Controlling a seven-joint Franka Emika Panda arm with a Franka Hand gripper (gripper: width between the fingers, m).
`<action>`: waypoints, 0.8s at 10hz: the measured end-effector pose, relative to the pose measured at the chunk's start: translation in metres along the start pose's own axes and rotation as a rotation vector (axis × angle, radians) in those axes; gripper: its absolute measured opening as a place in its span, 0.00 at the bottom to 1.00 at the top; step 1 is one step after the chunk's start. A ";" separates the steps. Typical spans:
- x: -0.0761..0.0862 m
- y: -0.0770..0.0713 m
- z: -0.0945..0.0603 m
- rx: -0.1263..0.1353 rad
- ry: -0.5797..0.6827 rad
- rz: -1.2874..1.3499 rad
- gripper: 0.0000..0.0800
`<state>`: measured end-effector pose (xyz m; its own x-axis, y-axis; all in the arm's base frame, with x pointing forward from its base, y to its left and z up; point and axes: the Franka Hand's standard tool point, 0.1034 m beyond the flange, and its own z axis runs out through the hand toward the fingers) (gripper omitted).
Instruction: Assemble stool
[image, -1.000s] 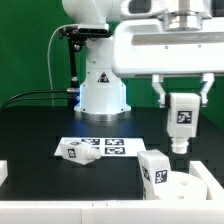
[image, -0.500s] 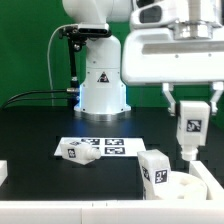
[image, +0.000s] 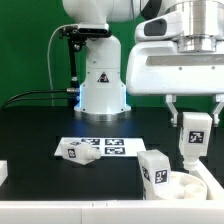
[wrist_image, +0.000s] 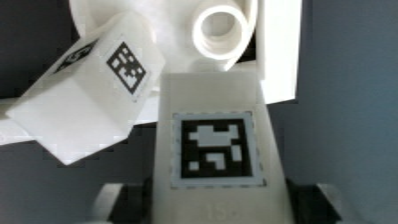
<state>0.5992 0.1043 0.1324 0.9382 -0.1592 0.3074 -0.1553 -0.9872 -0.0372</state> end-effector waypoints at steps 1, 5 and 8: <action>-0.006 -0.004 0.006 -0.004 -0.012 0.013 0.42; -0.017 -0.005 0.024 -0.019 -0.032 -0.004 0.42; -0.016 -0.007 0.028 -0.023 -0.034 -0.002 0.42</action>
Offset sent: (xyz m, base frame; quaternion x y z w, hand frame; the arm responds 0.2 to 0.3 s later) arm -0.0016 0.0081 -0.0189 -0.0072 0.0078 0.0215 0.9997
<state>0.5941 0.1131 0.1009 0.9485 -0.1576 0.2748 -0.1598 -0.9870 -0.0145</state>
